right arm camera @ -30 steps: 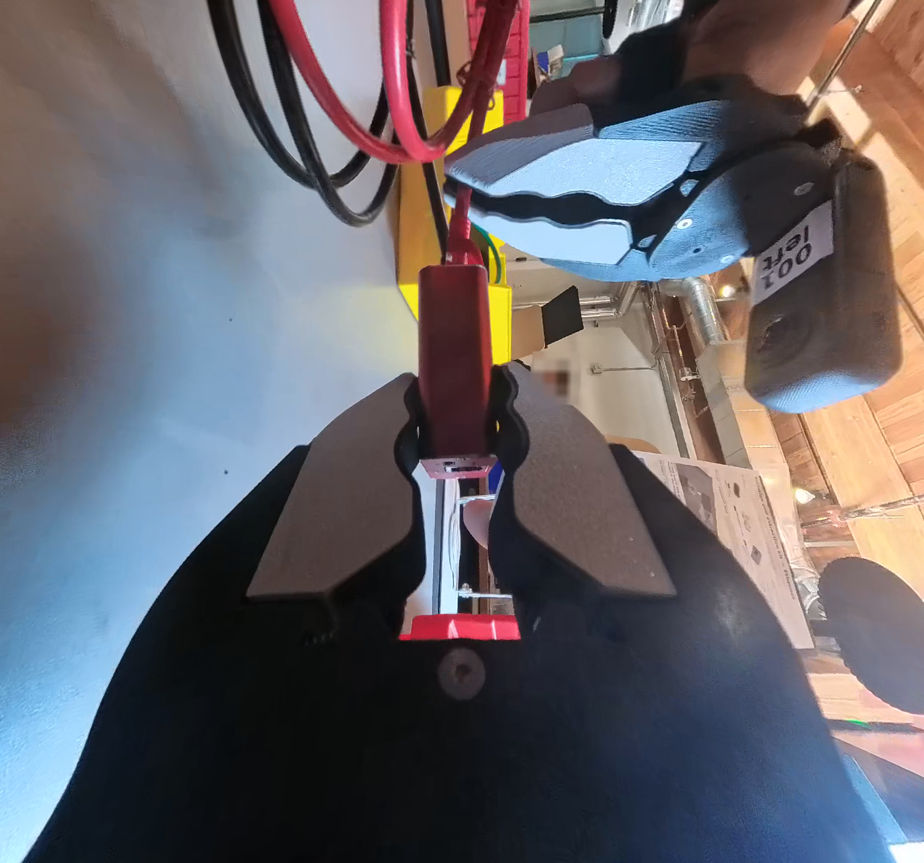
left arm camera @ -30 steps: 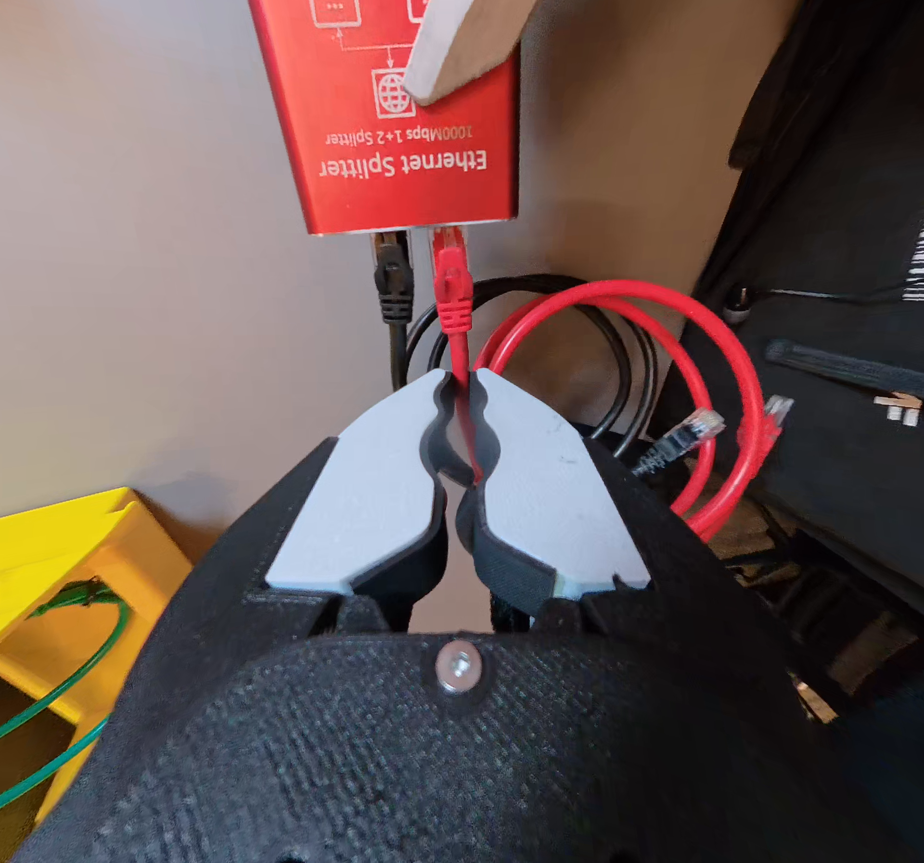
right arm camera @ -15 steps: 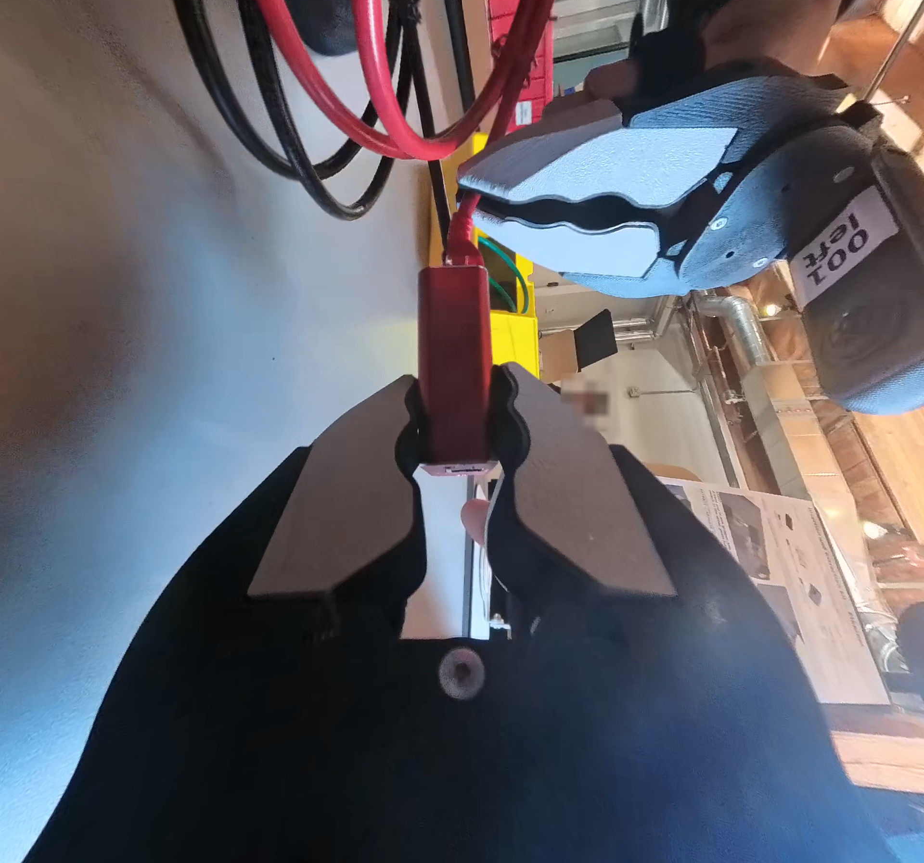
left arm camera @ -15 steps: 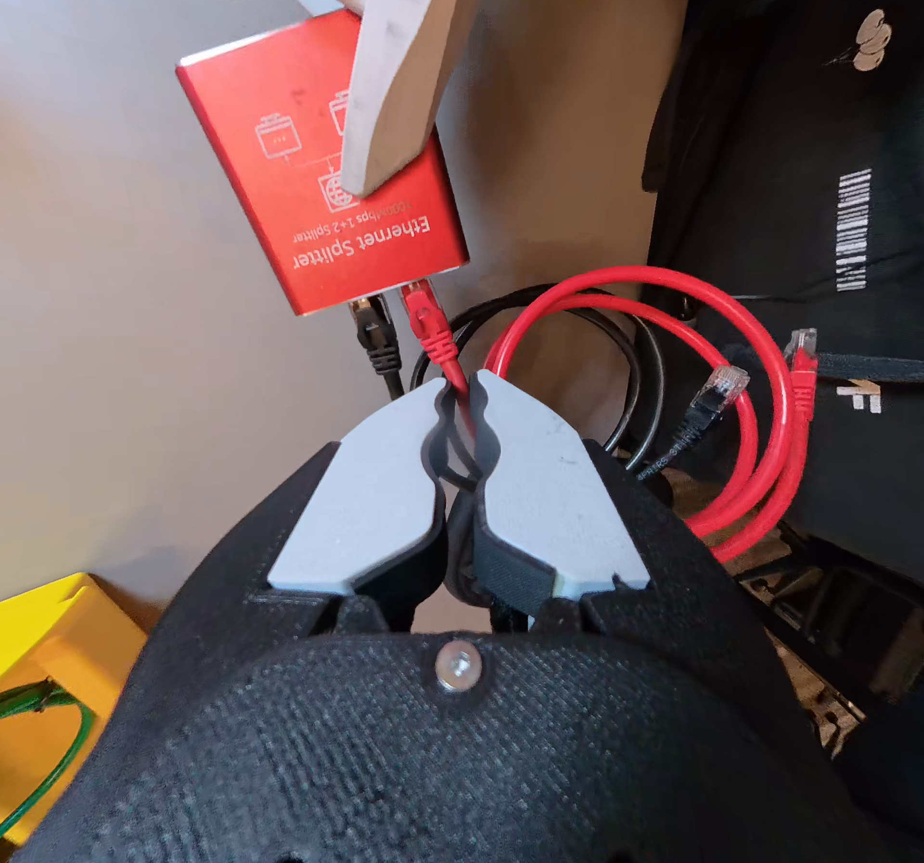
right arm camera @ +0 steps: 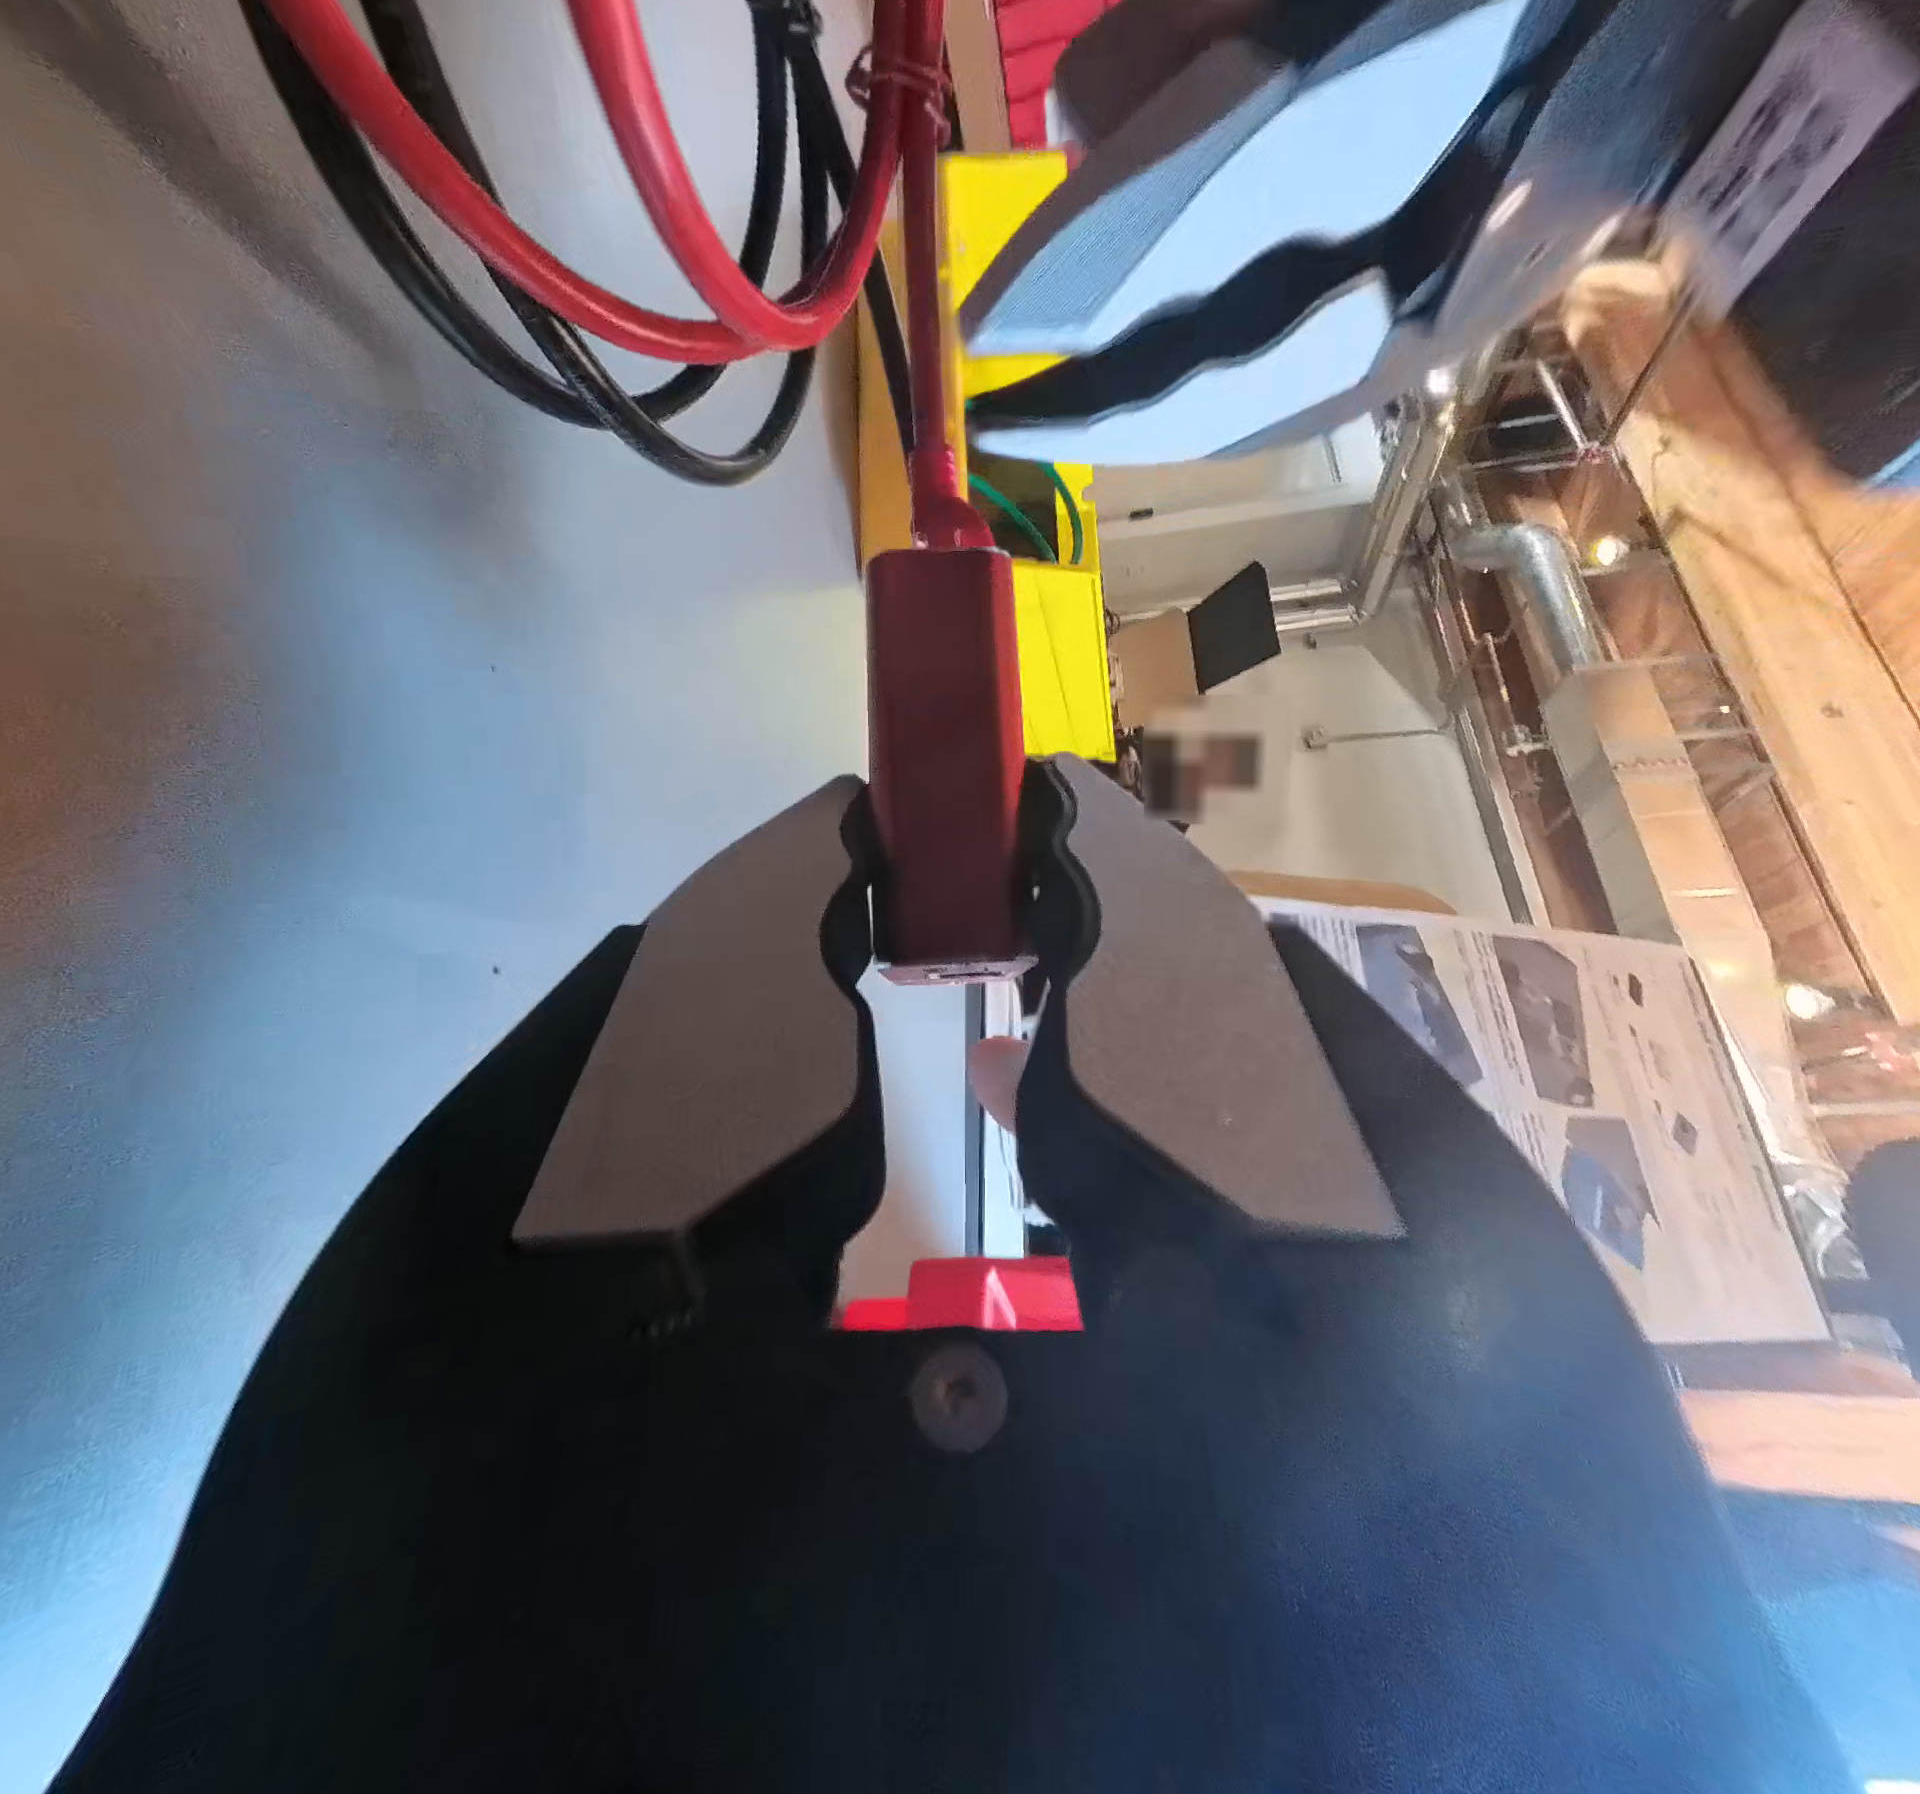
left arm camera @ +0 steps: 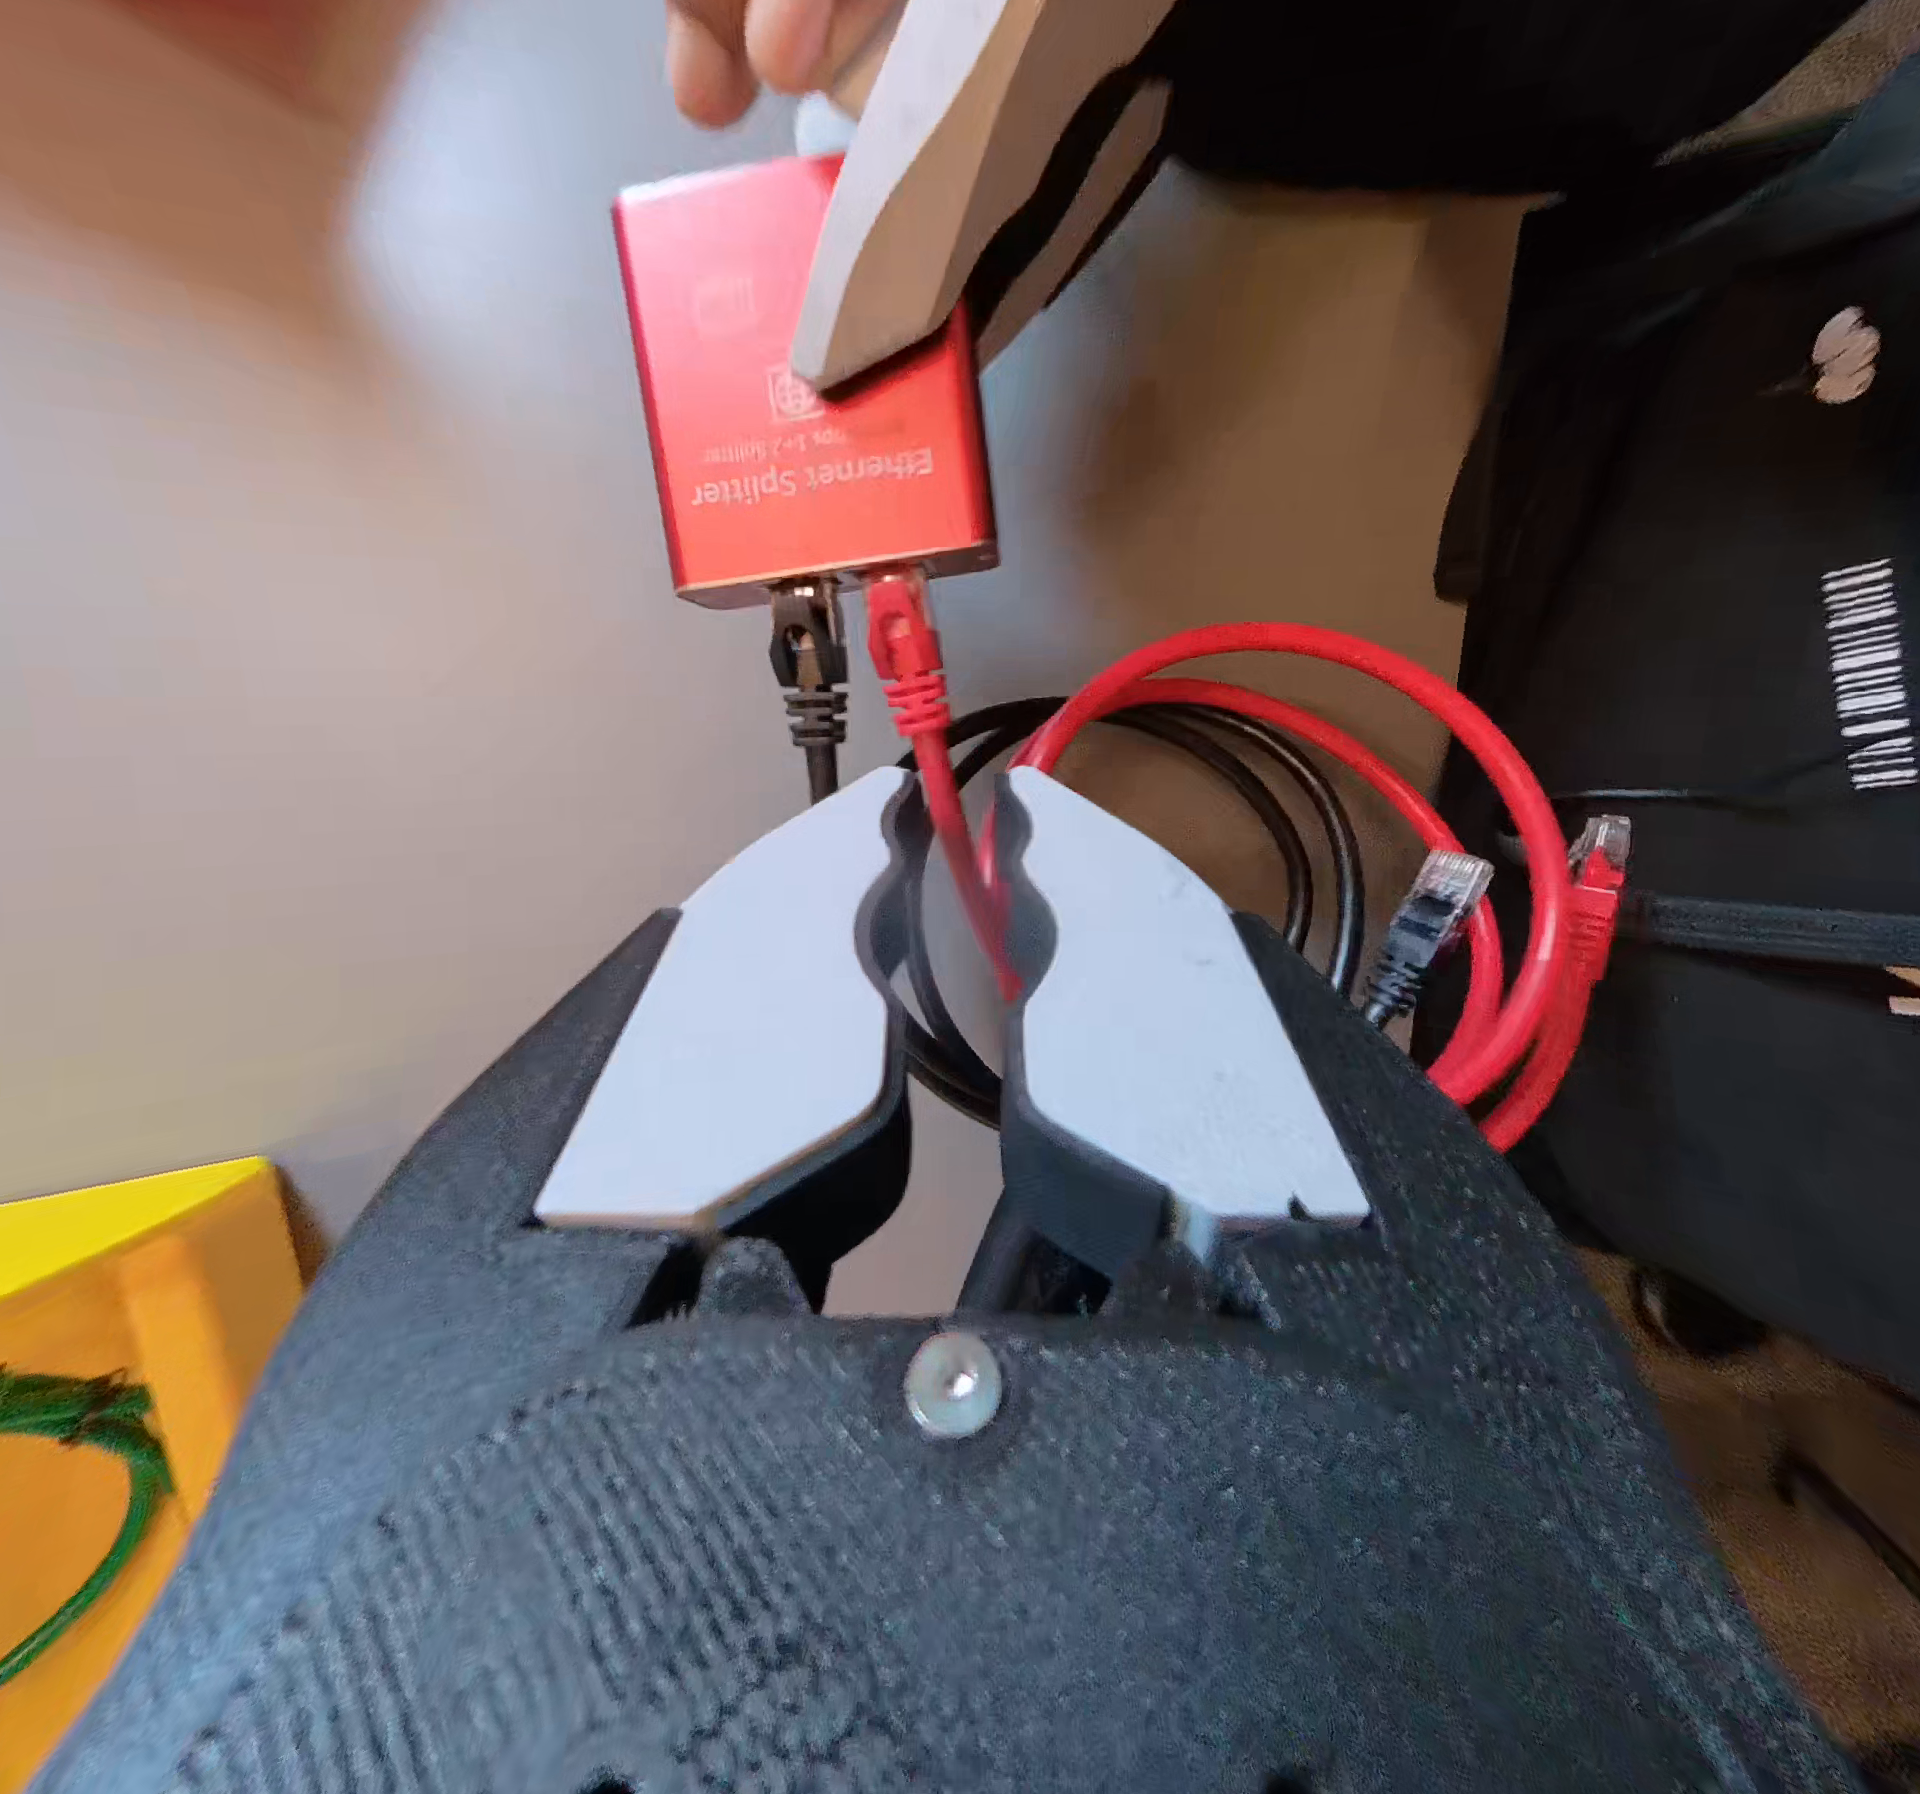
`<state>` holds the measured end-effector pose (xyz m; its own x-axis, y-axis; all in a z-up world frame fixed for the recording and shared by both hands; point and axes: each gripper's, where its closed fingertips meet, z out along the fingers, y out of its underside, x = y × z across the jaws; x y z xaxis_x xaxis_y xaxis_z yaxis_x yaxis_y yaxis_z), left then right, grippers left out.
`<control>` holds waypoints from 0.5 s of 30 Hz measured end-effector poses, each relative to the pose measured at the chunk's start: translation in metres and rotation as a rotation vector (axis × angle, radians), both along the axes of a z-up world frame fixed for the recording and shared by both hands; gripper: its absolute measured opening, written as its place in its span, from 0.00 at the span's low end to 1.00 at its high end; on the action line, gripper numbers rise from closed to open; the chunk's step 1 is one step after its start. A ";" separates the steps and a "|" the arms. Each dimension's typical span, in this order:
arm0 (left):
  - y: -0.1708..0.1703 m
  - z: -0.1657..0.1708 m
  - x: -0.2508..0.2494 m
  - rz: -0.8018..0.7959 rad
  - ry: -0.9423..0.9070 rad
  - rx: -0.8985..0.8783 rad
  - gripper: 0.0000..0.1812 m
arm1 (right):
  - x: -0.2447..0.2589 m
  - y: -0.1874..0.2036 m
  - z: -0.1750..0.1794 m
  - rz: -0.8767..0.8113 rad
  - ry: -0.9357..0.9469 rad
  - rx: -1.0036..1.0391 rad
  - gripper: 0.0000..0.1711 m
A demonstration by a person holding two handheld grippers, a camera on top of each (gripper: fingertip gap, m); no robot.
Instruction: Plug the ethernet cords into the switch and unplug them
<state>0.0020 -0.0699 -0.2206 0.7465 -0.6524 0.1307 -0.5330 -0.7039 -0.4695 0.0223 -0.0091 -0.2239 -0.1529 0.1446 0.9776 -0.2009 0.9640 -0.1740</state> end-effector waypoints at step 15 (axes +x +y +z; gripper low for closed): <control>0.002 0.071 -0.104 0.487 -0.695 0.777 0.16 | -0.007 0.011 0.093 0.151 -0.113 -0.995 0.16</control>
<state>-0.1023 -0.0675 -0.1501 0.8660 -0.3989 0.3017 0.2604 -0.1555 -0.9529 0.0153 0.0017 -0.1305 -0.3207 0.8574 0.4025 -0.2415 0.3369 -0.9101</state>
